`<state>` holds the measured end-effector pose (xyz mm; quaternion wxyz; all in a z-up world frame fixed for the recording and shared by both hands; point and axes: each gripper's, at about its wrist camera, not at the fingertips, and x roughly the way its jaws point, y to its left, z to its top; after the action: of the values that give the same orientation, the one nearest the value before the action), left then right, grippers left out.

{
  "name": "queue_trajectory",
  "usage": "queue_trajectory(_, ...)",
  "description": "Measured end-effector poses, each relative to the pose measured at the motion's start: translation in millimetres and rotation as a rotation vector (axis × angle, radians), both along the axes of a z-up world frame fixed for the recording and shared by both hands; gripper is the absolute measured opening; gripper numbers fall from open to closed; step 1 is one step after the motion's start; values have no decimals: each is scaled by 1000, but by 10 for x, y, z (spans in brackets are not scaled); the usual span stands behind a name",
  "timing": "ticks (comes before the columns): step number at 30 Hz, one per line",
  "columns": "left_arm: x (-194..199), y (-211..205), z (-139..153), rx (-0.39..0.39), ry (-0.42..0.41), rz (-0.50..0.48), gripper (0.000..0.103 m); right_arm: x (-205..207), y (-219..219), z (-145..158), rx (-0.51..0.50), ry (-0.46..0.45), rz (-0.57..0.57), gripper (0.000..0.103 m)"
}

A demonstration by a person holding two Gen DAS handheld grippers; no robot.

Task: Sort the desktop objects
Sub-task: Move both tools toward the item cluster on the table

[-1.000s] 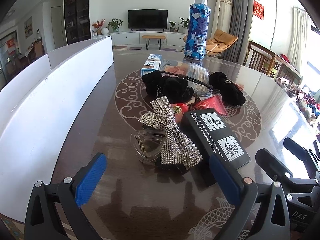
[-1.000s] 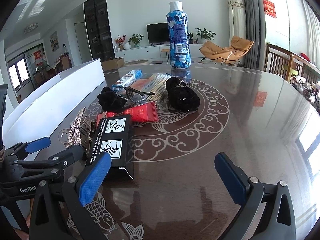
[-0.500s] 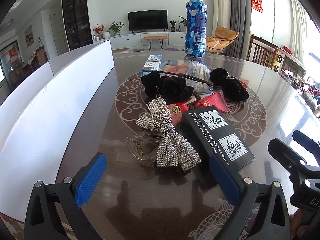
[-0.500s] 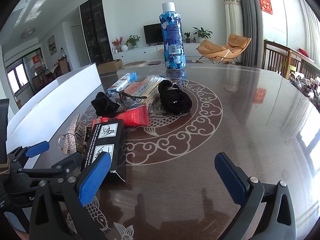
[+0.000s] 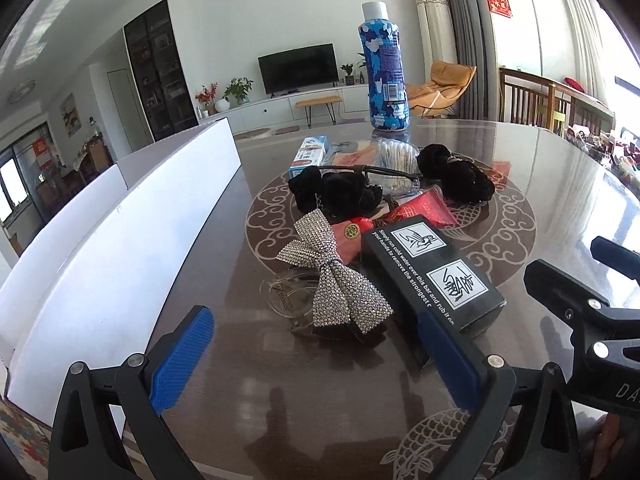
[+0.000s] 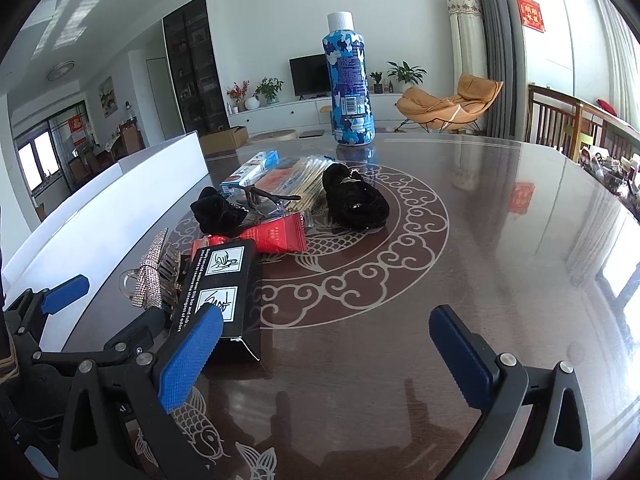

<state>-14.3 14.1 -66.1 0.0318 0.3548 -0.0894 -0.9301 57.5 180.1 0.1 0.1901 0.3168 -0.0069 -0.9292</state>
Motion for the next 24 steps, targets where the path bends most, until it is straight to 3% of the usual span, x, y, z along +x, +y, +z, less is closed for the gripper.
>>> queue_trajectory(2,-47,-20,25,-1,-58,12,103,-34,-73,-3,41,-13,-7,103)
queue_trajectory(4,-38,-109,48,63,-100,19,103,-130,-46,-37,25,-59,-12,103)
queue_trajectory(9,59,-298,140,153,-144,123,103,-172,166,-62,-92,-93,0,103)
queue_trajectory(15,262,-276,185,63,-134,171,103,-74,100,-43,-121,-52,129,103)
queue_trajectory(21,378,-304,44,85,-151,205,103,2,58,-32,-121,-22,190,103)
queue_trajectory(24,382,-274,86,53,-134,192,103,7,52,-32,-112,-24,190,103)
